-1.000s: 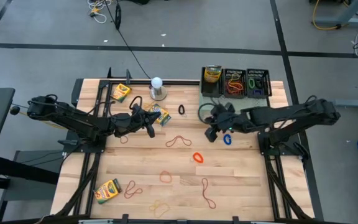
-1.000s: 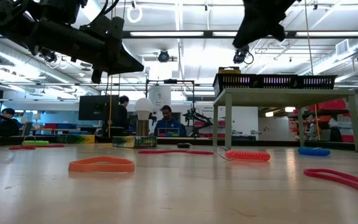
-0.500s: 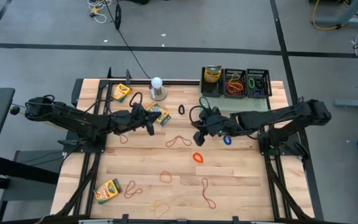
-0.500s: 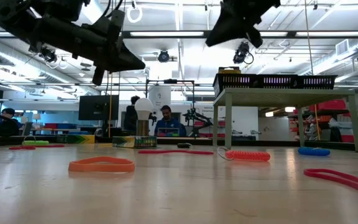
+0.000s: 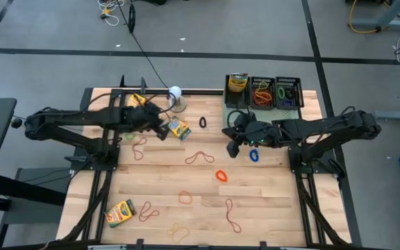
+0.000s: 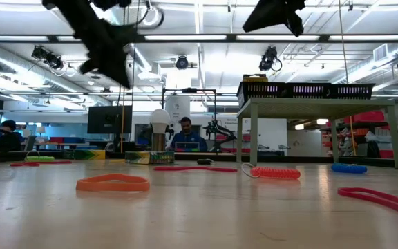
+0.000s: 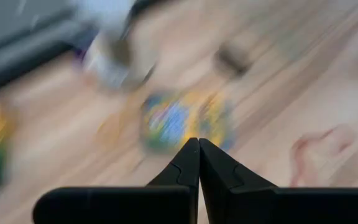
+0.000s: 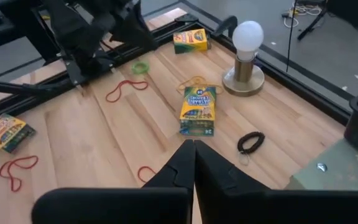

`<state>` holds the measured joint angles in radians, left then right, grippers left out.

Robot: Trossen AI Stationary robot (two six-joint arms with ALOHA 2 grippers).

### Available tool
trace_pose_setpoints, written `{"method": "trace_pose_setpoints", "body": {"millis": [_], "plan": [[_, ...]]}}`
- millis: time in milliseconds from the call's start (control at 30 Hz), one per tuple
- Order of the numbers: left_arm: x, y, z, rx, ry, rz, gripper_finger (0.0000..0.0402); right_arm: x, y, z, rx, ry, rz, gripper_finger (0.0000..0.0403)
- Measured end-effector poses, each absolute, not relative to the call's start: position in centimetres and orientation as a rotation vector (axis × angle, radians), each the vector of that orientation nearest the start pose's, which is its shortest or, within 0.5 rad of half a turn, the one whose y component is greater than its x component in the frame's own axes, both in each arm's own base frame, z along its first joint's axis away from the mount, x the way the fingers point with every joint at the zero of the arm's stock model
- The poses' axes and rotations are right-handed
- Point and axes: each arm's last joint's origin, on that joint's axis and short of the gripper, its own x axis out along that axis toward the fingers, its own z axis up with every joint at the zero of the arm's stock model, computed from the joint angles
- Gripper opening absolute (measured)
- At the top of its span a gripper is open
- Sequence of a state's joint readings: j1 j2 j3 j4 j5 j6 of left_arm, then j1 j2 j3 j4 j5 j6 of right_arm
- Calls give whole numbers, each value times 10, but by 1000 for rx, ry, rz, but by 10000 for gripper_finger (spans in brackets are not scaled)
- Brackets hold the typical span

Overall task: Pick & Place Office Desk Supplies
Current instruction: Put the green spring keychain into the right basket on the shelf

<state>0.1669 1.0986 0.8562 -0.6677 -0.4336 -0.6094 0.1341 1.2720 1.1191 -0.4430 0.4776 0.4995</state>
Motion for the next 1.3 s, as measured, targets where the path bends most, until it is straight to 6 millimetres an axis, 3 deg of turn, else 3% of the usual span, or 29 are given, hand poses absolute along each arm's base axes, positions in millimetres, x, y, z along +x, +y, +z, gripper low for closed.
{"method": "trace_pose_setpoints", "body": {"millis": [200,333,467,767,1000,1133,1300], "plan": [[170,72,216,-643,996,917,5,271,23,324,284,476,-464,8],[151,84,183,-773,1079,1015,24,271,23,325,268,474,-475,8],[136,90,165,-832,1097,1131,57,272,23,324,259,476,-473,9],[124,97,154,-863,1080,1231,122,272,22,324,250,478,-473,9],[122,99,134,-881,1111,1205,129,272,22,324,235,482,-469,9],[123,99,131,-861,1132,1193,113,272,22,324,227,482,-469,9],[129,98,137,-756,1151,1118,41,272,22,325,225,480,-476,9]]}}
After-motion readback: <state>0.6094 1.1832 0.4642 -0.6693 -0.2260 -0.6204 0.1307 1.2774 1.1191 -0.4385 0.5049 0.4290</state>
